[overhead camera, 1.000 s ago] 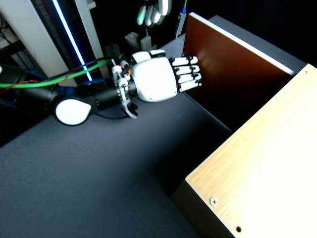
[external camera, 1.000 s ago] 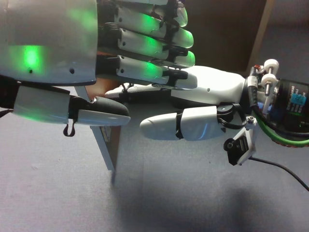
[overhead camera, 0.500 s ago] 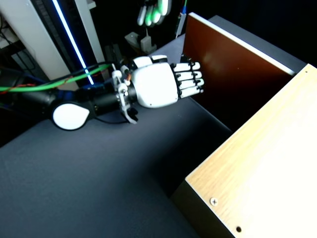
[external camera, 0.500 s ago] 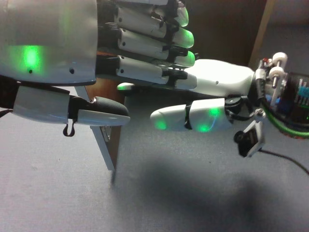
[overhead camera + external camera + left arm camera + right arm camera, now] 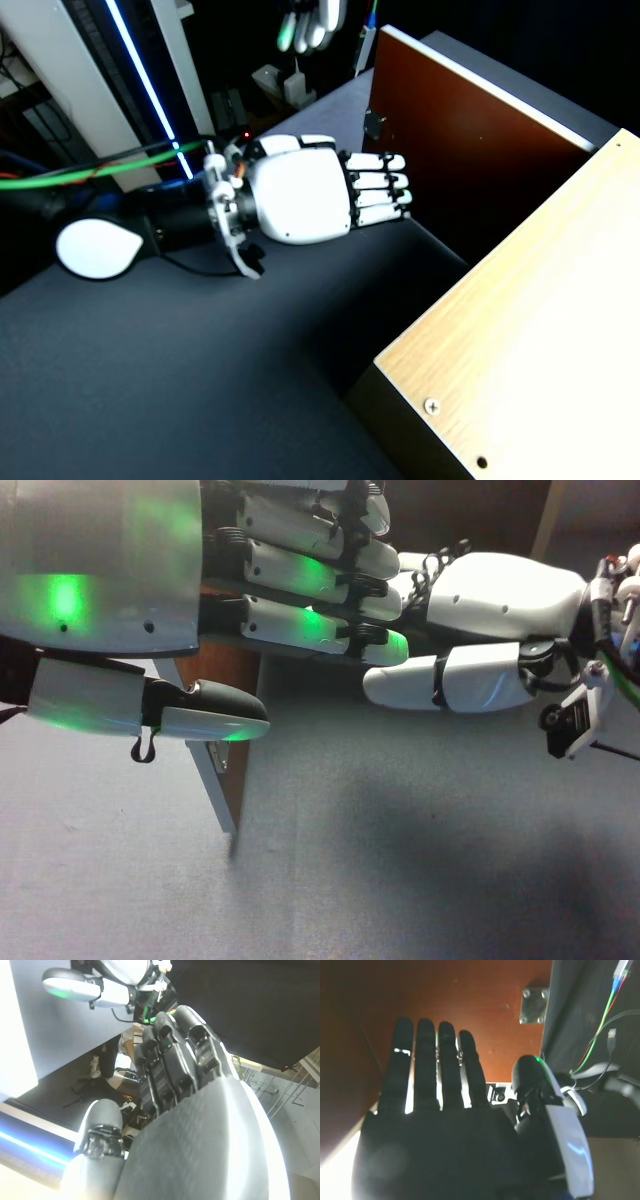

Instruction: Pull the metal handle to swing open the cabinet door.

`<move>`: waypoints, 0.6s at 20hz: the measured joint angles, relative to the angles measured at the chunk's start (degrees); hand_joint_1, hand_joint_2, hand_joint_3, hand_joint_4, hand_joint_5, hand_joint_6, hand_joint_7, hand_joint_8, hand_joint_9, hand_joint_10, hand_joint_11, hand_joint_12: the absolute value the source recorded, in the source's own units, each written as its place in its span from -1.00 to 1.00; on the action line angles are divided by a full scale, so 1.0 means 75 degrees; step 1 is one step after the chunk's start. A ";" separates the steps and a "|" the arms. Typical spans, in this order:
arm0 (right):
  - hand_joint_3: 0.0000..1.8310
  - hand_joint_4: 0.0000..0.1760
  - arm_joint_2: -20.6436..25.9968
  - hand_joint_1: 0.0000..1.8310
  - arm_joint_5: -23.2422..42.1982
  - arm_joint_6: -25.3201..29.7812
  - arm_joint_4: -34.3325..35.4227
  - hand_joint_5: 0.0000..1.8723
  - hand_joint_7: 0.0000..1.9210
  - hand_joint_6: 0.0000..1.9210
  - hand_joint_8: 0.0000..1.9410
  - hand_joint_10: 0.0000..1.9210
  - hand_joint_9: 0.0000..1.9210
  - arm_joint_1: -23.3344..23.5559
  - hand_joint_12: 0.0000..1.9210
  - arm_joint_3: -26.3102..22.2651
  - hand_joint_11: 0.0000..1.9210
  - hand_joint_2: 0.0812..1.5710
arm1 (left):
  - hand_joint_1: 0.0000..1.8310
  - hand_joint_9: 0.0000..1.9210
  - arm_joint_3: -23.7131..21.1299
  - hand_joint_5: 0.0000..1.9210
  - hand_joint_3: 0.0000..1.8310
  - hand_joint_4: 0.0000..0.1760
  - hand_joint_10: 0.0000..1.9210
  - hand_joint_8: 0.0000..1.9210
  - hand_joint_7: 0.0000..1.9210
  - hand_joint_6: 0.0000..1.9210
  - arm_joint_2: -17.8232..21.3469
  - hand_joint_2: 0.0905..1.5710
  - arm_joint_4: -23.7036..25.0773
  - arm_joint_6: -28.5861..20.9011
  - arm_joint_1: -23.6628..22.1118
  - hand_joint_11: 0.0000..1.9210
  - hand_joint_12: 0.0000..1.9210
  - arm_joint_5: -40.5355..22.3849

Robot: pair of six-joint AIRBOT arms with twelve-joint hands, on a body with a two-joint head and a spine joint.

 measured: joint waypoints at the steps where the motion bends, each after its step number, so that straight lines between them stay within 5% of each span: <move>1: -0.96 -1.00 0.0015 -1.00 -0.0015 -0.0035 0.0020 -0.71 -0.69 -1.00 -1.00 -1.00 -0.72 0.0044 -0.24 0.0015 -1.00 1.00 | -1.00 -0.53 0.0000 -0.55 -0.95 -1.00 -0.99 -1.00 -0.51 -1.00 0.0000 1.00 -0.0003 0.0000 0.0000 -0.93 -0.09 -0.0006; 7: -0.96 -1.00 0.0256 -1.00 -0.0437 -0.0396 0.0309 -0.72 -0.70 -1.00 -1.00 -1.00 -0.71 0.0455 -0.24 -0.0093 -1.00 1.00 | -1.00 -0.51 0.0000 -0.55 -0.95 -1.00 -0.99 -0.99 -0.49 -1.00 0.0000 1.00 -0.0006 0.0000 0.0000 -0.92 -0.08 -0.0003; 12: -0.95 -1.00 0.0379 -1.00 -0.0691 -0.0408 -0.0391 -0.73 -0.69 -1.00 -1.00 -1.00 -0.71 0.0513 -0.24 -0.0073 -1.00 1.00 | -1.00 -0.52 0.0000 -0.55 -0.95 -1.00 -1.00 -1.00 -0.50 -1.00 0.0000 1.00 -0.0006 0.0000 0.0000 -0.92 -0.08 -0.0009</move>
